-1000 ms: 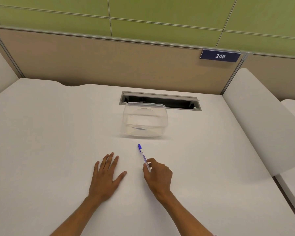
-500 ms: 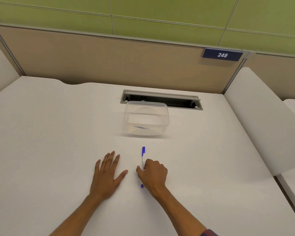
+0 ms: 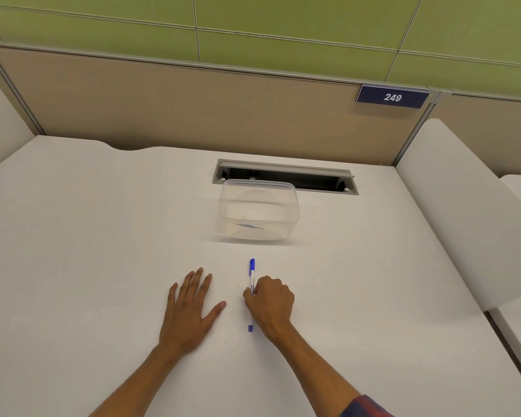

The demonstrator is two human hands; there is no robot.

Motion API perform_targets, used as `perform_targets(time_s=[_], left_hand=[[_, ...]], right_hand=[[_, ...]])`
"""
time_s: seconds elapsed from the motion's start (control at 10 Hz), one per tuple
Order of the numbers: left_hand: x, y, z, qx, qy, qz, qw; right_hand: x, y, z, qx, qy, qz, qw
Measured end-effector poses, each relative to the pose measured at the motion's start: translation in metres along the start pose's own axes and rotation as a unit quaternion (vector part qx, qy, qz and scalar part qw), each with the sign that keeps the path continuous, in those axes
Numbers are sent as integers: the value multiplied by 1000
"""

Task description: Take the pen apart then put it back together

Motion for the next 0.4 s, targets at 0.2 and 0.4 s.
perform_targets(time_s=[0.2, 0.4], left_hand=[[-1, 1, 0, -5, -11, -7, 1000], [7, 1, 1, -3, -5, 18, 1000]], right_hand=[[-2, 0, 3, 7, 27, -34, 999], [-16, 5, 2, -9, 57, -50, 997]])
Point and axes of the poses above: each hand's wrist, its own z-axis away from the middle knuckle, its own x-axis out of the palm, y = z × x, the point moved 2 cm from there along -z, towards the middle knuckle, and after that the axes turned 15 degrees about -z, right-handed, at the moved point
